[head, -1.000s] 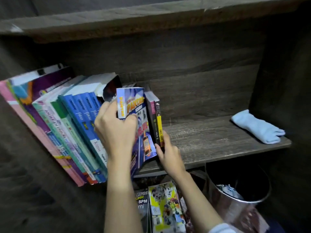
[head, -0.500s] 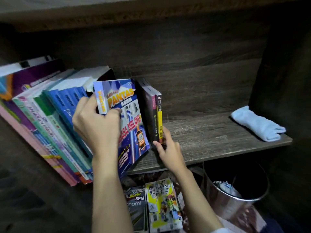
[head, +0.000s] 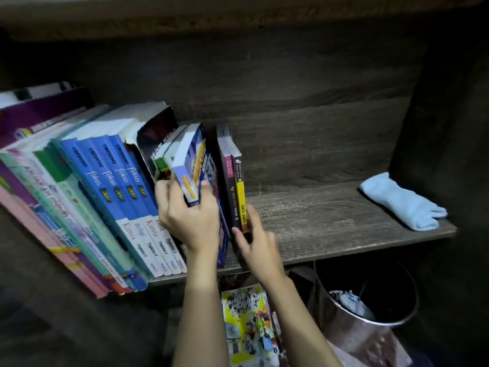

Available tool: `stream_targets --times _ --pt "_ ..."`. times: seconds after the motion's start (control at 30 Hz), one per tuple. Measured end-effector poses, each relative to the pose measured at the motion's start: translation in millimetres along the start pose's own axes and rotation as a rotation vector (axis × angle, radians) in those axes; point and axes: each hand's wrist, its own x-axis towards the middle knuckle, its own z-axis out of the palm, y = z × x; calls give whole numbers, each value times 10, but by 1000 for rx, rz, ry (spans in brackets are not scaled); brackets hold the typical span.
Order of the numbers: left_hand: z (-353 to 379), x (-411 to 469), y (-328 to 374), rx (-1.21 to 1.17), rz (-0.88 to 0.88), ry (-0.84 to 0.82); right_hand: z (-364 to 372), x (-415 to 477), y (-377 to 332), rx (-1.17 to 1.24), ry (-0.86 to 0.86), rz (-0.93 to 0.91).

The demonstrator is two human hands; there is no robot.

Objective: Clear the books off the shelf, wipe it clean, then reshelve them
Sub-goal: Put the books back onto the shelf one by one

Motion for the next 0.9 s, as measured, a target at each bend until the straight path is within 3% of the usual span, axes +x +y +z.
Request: stream_targets --times 0.13,0.3,0.43,0.67,0.9 --pt "120 -151 -47 68 -56 -45 72 21 51 13 21 -44" --pt "180 -167 -70 -38 31 6 44 60 23 6 -21 -78" --pt "164 -201 -120 7 86 -95 45 82 4 -12 -35 -38" --pt "-52 -333 -156 -132 23 -182 -1 150 6 27 -87 -4" --pt "-18 -316 -211 -68 22 -124 -33 236 40 95 -155 -1"
